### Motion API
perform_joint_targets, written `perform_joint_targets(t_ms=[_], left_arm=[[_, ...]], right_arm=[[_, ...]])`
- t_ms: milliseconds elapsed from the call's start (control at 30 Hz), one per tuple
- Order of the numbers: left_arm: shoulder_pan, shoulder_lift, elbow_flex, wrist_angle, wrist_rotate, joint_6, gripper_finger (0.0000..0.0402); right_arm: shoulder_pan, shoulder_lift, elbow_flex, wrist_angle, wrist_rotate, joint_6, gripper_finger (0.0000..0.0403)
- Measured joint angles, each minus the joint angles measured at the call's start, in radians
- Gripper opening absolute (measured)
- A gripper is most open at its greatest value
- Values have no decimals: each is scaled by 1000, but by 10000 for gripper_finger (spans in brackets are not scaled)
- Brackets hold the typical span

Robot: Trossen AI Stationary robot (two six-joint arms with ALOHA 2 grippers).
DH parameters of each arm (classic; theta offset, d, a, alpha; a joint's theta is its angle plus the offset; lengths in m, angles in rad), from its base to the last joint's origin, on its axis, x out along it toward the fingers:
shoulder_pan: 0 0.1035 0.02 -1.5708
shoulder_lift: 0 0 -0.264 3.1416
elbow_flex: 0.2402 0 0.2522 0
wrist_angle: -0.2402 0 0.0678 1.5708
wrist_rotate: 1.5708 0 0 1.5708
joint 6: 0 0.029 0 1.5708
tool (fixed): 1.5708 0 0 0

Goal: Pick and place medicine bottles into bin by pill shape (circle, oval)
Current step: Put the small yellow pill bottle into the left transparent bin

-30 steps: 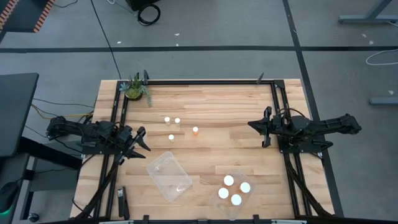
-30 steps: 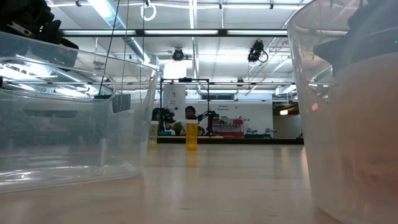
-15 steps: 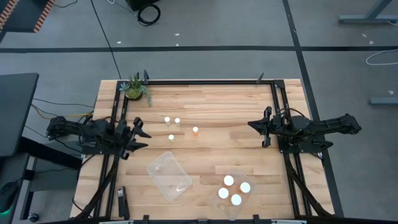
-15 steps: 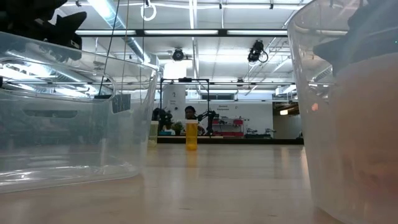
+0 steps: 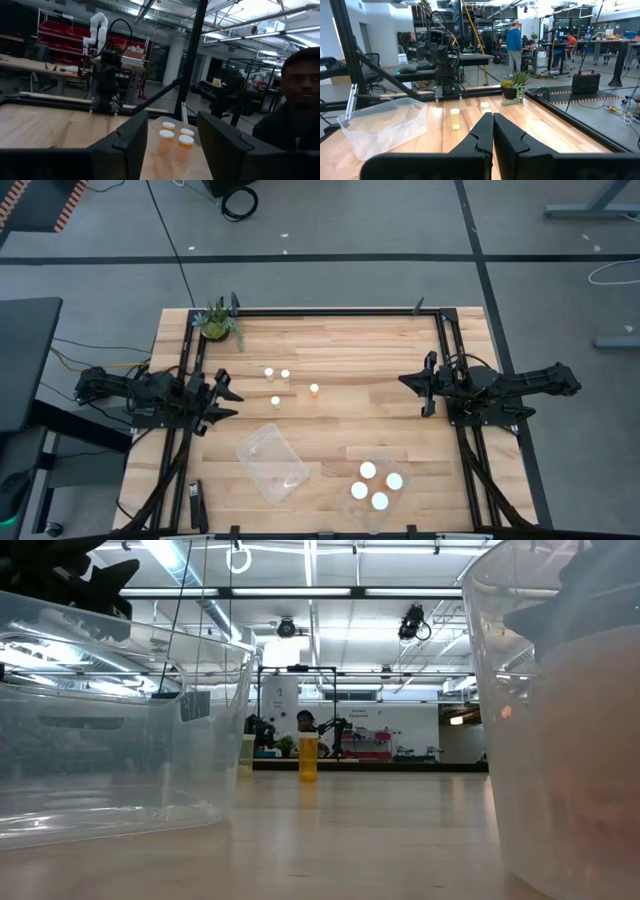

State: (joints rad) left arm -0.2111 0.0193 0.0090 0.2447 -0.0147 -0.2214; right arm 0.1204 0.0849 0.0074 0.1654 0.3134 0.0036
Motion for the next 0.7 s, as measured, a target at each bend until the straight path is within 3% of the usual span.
perform_joint_targets(t_ms=[100, 600, 700], left_arm=[[0, 0, 0, -2, -15, -3, 179], [0, 2, 0, -2, -280, -1, 177], [1, 13, 0, 1, -288, 2, 176]], right_arm=[[0, 0, 0, 0, 0, 0, 19], [0, 0, 0, 0, 0, 0, 19], [0, 0, 0, 0, 0, 0, 19]])
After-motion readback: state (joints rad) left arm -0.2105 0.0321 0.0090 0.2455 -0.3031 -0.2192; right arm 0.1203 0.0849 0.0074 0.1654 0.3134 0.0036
